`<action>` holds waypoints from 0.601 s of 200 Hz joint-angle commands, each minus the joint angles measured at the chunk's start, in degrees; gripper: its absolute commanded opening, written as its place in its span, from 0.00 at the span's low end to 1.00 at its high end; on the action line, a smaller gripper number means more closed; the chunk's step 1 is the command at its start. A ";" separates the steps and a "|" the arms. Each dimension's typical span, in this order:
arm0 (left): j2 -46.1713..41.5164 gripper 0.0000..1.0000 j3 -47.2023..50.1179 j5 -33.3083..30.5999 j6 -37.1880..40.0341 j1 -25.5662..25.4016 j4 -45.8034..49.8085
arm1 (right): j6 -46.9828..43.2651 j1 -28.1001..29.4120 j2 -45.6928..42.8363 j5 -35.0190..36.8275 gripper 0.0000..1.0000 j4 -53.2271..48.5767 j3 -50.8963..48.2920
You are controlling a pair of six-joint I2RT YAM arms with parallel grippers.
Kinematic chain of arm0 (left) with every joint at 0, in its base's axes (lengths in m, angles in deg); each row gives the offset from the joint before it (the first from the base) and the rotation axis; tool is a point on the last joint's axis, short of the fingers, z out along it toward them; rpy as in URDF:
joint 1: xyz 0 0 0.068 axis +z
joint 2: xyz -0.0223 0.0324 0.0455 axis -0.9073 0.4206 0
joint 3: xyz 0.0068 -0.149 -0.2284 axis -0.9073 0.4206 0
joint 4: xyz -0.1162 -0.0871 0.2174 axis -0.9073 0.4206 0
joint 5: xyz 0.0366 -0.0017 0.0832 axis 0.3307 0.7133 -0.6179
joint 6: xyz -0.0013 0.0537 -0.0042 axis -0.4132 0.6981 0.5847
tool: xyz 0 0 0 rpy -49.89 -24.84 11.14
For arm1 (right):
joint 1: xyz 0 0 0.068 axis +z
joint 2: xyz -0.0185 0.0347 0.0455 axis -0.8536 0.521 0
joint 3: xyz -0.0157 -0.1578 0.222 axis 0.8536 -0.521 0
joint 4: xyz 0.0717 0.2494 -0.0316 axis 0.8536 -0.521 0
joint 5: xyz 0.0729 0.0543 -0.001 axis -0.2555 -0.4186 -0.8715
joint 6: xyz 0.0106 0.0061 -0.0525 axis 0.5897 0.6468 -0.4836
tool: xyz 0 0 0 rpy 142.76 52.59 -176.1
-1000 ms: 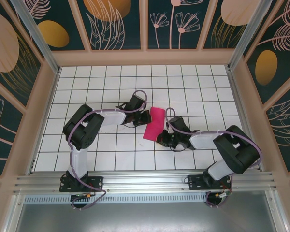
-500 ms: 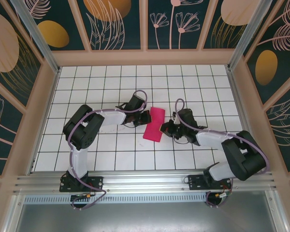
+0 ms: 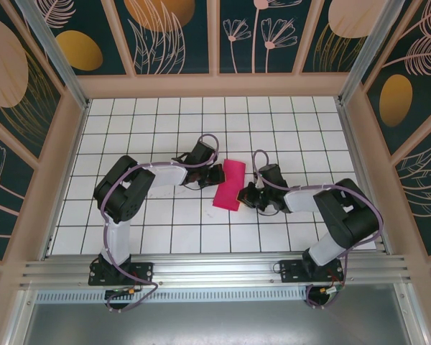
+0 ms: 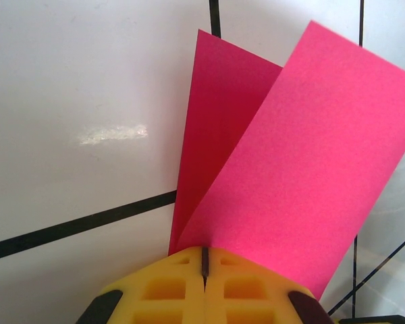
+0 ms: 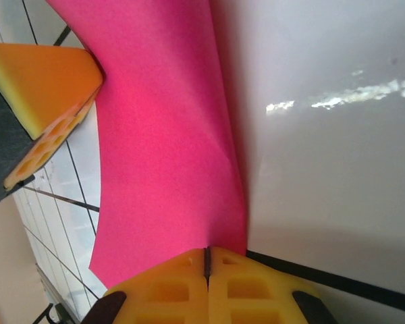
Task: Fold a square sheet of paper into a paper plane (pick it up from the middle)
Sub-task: Fold the square sheet of paper in half at the center of the table.
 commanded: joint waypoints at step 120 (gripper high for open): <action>1.75 0.00 0.64 -2.27 1.64 -0.21 5.93 | -8.12 -5.44 10.23 1.26 0.06 -1.93 8.37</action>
